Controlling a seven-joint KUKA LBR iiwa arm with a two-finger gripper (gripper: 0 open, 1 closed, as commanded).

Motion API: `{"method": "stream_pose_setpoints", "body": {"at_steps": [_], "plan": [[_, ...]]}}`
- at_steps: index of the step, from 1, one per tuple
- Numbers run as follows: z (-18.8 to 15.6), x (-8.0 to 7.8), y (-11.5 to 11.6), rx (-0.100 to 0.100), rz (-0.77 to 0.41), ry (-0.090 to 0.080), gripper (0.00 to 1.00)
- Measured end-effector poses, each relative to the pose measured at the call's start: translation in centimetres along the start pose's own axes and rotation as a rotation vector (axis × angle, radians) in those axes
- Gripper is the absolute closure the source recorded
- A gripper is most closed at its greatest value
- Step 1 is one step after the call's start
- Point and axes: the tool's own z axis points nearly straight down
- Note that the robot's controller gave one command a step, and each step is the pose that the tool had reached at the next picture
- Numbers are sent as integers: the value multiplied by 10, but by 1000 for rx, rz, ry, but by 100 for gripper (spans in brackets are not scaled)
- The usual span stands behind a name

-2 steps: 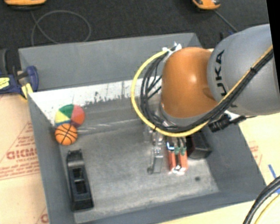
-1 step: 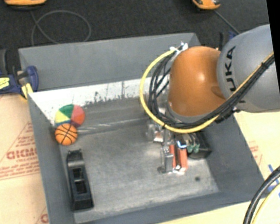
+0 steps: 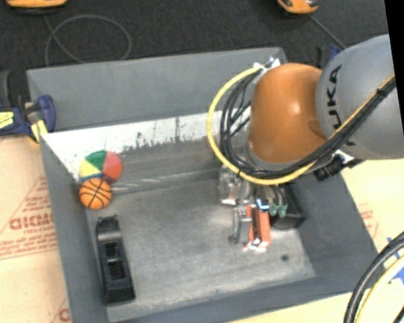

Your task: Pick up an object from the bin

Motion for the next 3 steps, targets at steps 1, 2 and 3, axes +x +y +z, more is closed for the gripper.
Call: {"method": "stream_pose_setpoints", "body": {"at_steps": [1, 2, 3], "plan": [[-24, 2, -3, 1, -149, 3, 0], [-15, 16, -22, 0, -114, -3, 0], [34, 12, -40, 0, 10, -4, 0]]}}
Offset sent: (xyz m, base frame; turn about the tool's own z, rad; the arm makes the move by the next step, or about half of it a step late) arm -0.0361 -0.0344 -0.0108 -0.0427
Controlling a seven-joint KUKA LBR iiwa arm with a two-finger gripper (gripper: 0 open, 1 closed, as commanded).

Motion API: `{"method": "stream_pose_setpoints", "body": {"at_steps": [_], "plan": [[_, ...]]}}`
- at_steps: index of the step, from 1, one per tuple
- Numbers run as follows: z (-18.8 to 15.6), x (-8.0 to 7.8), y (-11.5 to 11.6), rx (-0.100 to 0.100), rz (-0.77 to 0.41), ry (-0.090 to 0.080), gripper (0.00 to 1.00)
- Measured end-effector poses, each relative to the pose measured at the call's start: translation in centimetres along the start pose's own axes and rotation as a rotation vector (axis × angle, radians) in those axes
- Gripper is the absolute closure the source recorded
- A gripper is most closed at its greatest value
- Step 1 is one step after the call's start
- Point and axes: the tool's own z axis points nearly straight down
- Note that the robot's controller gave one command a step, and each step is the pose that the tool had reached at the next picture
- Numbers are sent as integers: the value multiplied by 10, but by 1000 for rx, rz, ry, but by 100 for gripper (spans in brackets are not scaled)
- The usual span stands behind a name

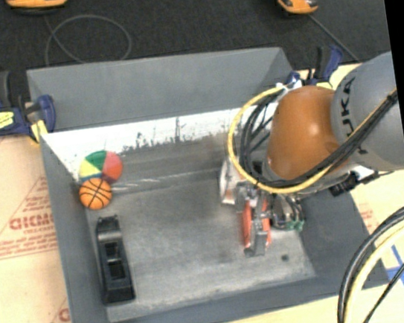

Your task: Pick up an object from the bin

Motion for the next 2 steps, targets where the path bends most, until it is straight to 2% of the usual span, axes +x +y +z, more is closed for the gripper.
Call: {"method": "stream_pose_setpoints", "body": {"at_steps": [1, 2], "plan": [[23, 0, -11, 1, 39, 12, 0], [-35, -7, -29, 1, 47, 11, 0]]}}
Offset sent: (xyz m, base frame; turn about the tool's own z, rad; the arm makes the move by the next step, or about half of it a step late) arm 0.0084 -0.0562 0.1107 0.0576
